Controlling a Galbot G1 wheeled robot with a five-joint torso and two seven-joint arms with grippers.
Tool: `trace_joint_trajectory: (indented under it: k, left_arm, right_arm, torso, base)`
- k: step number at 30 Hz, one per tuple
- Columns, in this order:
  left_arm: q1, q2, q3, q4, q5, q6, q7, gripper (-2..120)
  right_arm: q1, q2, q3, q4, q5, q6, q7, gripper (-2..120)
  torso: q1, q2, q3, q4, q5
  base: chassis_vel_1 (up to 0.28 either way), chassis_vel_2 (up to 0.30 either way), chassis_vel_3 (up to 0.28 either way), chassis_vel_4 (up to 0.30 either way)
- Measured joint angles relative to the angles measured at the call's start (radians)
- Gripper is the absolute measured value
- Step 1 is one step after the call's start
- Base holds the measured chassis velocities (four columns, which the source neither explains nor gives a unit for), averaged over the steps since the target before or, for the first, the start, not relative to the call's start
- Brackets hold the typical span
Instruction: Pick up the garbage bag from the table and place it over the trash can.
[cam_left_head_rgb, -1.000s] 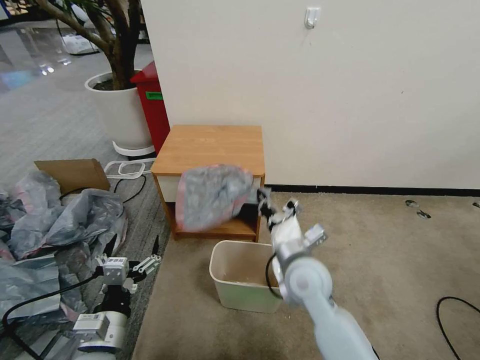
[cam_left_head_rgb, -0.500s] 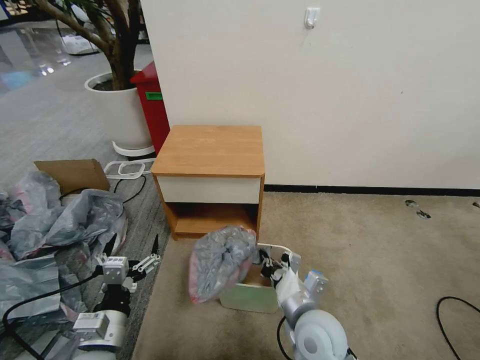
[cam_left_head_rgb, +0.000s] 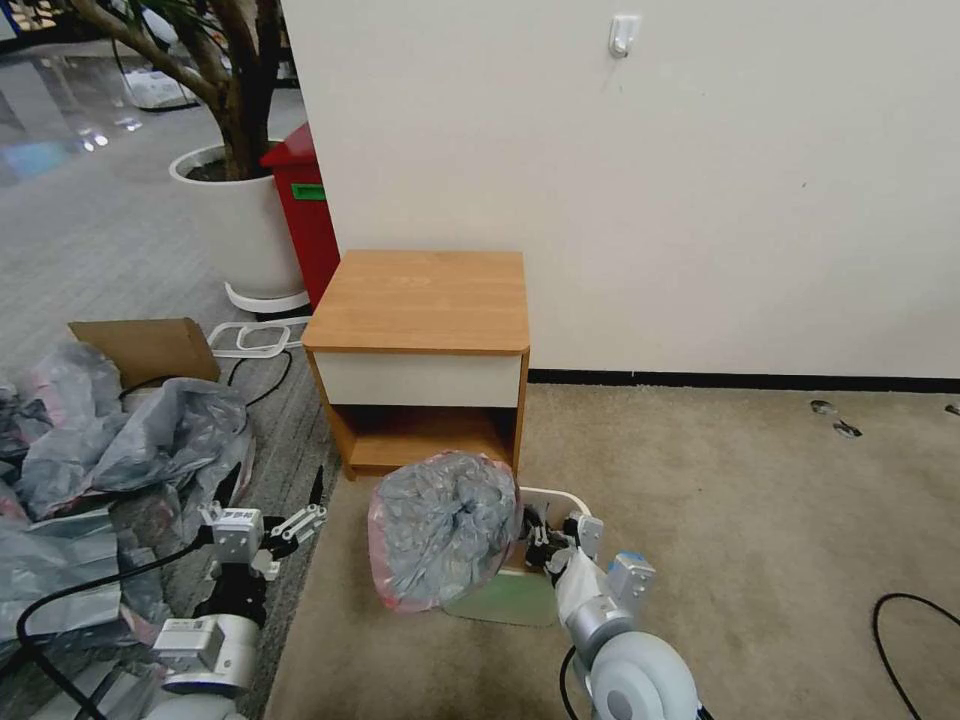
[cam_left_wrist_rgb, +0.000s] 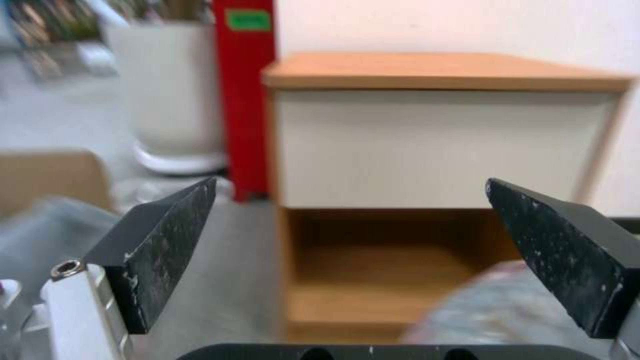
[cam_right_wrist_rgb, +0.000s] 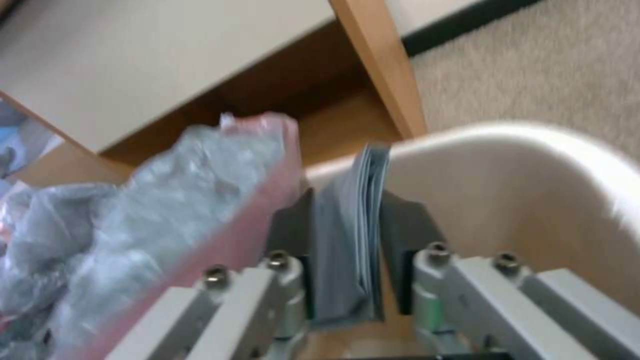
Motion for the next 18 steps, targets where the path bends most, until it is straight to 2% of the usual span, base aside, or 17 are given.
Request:
trace_joint_trajectory:
  k: [2,4,6,7,9,11,14,15,16,18]
  left_arm:
    - [0.002,0.006,0.000,-0.005,-0.027,0.015,0.018,100]
    - [0.005,0.024,-0.005,-0.013,-0.090,0.050,0.106,100]
    - [0.005,0.026,-0.005,-0.013,-0.095,0.051,0.120,100]
    - [0.002,0.034,-0.006,-0.010,-0.106,0.049,0.156,100]
    - [-0.010,0.047,-0.002,-0.001,-0.124,0.030,0.186,100]
    - [-0.015,0.052,-0.001,0.001,-0.127,0.024,0.193,100]
    - [-0.034,0.078,0.014,0.002,-0.136,0.006,0.212,100]
    - [-0.046,0.095,0.034,0.002,-0.145,0.006,0.192,100]
    - [-0.046,0.095,0.034,0.002,-0.145,0.006,0.192,100]
    - [-0.073,0.126,0.085,0.003,-0.192,0.033,0.129,100]
  right_arm:
    - [0.000,-0.001,0.001,0.009,0.000,-0.002,0.006,29]
    - [0.001,-0.003,0.004,0.028,-0.002,-0.007,0.021,39]
    - [0.001,-0.003,0.005,0.030,-0.004,-0.007,0.023,41]
    - [0.000,-0.005,0.010,0.033,-0.015,-0.008,0.029,47]
    - [-0.007,-0.011,0.024,0.038,-0.031,-0.006,0.031,58]
    - [-0.011,-0.012,0.027,0.042,-0.034,-0.004,0.031,61]
    - [-0.021,-0.013,0.038,0.053,-0.063,0.010,0.028,76]
    - [-0.022,-0.010,0.042,0.057,-0.080,0.019,0.025,81]
    - [-0.022,-0.010,0.042,0.057,-0.080,0.019,0.025,81]
    - [-0.022,-0.002,0.054,0.059,-0.107,0.039,0.012,89]
  torso:
    - [0.000,0.000,0.000,0.0000,0.0000]
    - [0.000,0.000,0.000,0.0001,0.0000]
    - [0.000,0.000,0.000,0.0001,0.0000]
    - [0.000,0.000,0.000,0.0001,0.0000]
    - [0.000,0.000,0.000,0.0001,-0.0001]
    - [0.000,0.000,0.000,0.0000,0.0000]
    - [0.000,0.000,0.000,0.0001,0.0000]
    - [0.000,0.000,0.000,0.0002,0.0000]
    - [0.000,0.000,0.000,0.0002,0.0000]
    - [0.000,0.000,0.000,0.0001,0.0000]
  base:
    - [0.000,0.000,0.000,0.000]
    - [0.000,0.000,0.000,0.000]
    - [0.000,0.000,0.000,0.000]
    - [0.000,0.000,0.000,0.000]
    - [0.000,0.000,0.000,0.000]
    - [0.000,0.000,0.000,0.000]
    - [0.000,0.000,0.000,0.000]
    - [0.000,0.000,0.000,0.000]
    - [0.000,0.000,0.000,0.000]
    - [0.000,0.000,0.000,0.000]
